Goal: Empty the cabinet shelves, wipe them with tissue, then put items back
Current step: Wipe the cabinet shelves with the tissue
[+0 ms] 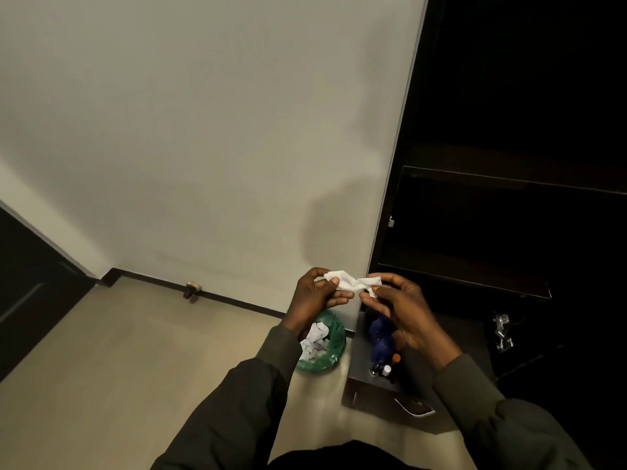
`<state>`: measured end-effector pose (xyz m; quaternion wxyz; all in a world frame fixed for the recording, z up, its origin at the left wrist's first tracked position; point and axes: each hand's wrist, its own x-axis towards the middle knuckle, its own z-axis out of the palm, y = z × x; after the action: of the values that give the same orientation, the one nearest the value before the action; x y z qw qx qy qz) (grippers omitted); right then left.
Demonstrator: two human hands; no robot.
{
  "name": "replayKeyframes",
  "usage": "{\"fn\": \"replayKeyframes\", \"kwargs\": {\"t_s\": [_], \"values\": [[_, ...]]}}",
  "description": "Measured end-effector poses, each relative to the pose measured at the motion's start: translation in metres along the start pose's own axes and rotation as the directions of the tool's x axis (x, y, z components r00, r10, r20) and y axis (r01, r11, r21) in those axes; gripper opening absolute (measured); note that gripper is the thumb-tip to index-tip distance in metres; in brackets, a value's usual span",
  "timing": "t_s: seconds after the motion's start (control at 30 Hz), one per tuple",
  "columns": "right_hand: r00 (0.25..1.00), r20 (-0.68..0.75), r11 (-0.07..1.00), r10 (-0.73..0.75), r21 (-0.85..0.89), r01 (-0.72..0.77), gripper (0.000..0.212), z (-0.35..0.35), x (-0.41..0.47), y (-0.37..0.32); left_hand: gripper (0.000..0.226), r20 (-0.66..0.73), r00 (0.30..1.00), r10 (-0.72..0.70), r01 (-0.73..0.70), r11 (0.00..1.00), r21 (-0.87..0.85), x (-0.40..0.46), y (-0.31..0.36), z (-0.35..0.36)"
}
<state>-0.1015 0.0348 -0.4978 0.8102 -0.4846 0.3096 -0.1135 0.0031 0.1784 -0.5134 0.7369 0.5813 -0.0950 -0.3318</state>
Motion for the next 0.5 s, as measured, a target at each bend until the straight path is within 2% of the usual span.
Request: {"fn": "replayKeyframes", "kwargs": {"t_s": [0.13, 0.27, 0.5], "values": [[0.999, -0.036, 0.996, -0.014, -0.094, 0.011, 0.021, 0.014, 0.001, 0.012, 0.02, -0.078, 0.997, 0.002, 0.001, 0.999, 0.04, -0.005, -0.003, -0.015], [0.997, -0.049, 0.958, -0.057, -0.285, 0.041, 0.016, 0.03, -0.002, 0.019, 0.02, -0.117, 0.993, 0.008, 0.008, 0.991, 0.134, -0.01, -0.006, -0.031], [0.998, -0.057, 0.948, -0.02, -0.317, 0.001, 0.003, 0.035, 0.002, 0.036, 0.014, -0.294, 0.953, -0.068, 0.094, 0.993, 0.075, -0.003, -0.007, -0.056]]}}
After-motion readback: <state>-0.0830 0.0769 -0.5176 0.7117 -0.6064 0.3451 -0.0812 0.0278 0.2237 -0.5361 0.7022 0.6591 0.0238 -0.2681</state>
